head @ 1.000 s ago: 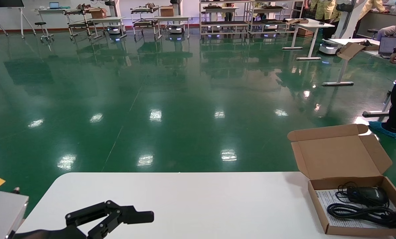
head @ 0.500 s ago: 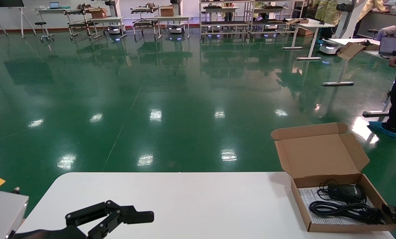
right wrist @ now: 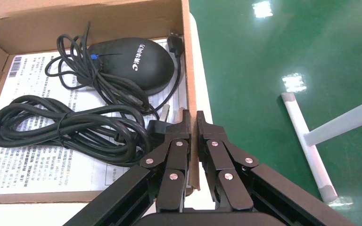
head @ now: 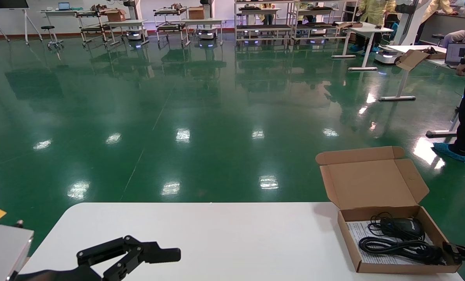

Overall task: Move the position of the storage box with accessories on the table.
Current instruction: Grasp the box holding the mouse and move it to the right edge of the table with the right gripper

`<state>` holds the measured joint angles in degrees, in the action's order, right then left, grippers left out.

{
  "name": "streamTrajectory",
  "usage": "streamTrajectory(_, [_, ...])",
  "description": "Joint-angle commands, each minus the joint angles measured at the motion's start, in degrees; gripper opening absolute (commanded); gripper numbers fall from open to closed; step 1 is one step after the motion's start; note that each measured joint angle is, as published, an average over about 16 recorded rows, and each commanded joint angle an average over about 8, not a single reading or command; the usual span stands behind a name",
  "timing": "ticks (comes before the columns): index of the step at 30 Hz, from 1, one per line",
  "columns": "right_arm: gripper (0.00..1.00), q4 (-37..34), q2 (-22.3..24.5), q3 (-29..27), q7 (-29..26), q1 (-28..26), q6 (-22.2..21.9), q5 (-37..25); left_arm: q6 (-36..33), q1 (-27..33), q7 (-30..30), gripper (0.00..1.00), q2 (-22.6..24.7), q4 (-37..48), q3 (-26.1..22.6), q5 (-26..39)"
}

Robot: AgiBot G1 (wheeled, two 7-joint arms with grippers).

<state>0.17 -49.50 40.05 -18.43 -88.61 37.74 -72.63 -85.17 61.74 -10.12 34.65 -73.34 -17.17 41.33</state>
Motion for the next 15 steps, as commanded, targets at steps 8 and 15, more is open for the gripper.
streamTrajectory(8, [0.91, -0.1, 0.1, 0.1, 0.5, 0.4, -0.5, -0.1, 0.0, 0.0, 0.0, 1.00, 0.0, 0.0, 0.0, 0.0])
streamTrajectory(15, [1.00, -0.1, -0.1, -0.1, 0.6, 0.8, -0.7, 0.1, 0.0, 0.0, 0.0, 1.00, 0.0, 0.0, 0.0, 0.0])
